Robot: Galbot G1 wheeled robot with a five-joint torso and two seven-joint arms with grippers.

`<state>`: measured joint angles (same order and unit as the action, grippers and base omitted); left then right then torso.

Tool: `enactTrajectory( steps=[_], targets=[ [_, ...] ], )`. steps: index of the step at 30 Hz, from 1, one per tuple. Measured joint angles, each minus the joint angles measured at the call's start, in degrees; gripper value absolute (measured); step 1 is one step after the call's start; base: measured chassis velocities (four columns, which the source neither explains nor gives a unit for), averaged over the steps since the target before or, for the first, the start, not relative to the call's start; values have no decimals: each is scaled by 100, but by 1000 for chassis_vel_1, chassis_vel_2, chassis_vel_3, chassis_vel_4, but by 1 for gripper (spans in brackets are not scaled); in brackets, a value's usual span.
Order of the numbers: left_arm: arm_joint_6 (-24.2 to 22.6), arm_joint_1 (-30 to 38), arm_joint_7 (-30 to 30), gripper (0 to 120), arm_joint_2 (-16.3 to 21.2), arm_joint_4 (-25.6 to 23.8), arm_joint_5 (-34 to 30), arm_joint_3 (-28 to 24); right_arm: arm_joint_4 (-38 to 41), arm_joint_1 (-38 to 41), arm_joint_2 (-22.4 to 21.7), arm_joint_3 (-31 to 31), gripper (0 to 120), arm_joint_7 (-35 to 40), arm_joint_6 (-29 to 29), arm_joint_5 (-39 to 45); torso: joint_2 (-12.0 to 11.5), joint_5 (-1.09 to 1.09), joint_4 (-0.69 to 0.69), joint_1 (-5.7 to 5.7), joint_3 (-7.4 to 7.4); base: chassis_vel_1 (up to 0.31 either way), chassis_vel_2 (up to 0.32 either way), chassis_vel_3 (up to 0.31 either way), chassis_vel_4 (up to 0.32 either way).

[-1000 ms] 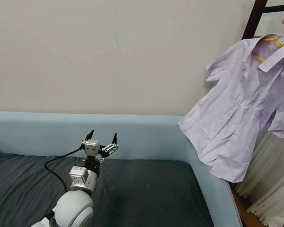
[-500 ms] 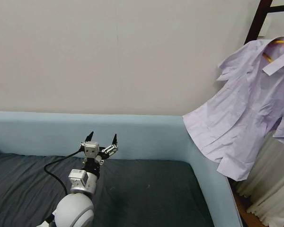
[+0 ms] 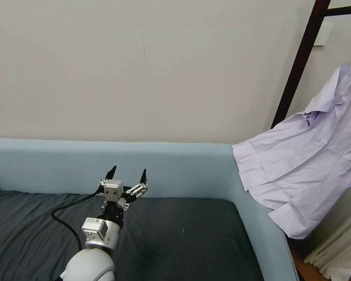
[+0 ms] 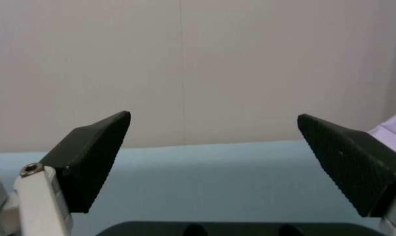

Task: Pick up the clothes from the sofa and hang them on the clothes hanger.

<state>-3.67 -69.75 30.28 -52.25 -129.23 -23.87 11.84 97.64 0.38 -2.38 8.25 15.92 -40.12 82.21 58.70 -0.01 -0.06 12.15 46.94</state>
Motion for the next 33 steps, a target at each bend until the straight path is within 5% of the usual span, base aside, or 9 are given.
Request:
enactTrajectory(
  steps=[19,23,33],
  targets=[
    [34,-725,-45,100,146,-599,8,888,-1247,695,1238,484,1,532,-25,-818,-1,1,-2,0,1,0,0,0,0],
    [32,-716,-49,100,142,-573,5,887,-1595,1305,1514,1026,1,391,0,-1450,0,0,-6,0,0,0,0,0,0],
    [27,-599,-51,100,153,-404,-34,834,-1620,2502,2001,2119,1,819,-141,-1070,0,0,-5,0,1,0,0,0,0]
  ],
)
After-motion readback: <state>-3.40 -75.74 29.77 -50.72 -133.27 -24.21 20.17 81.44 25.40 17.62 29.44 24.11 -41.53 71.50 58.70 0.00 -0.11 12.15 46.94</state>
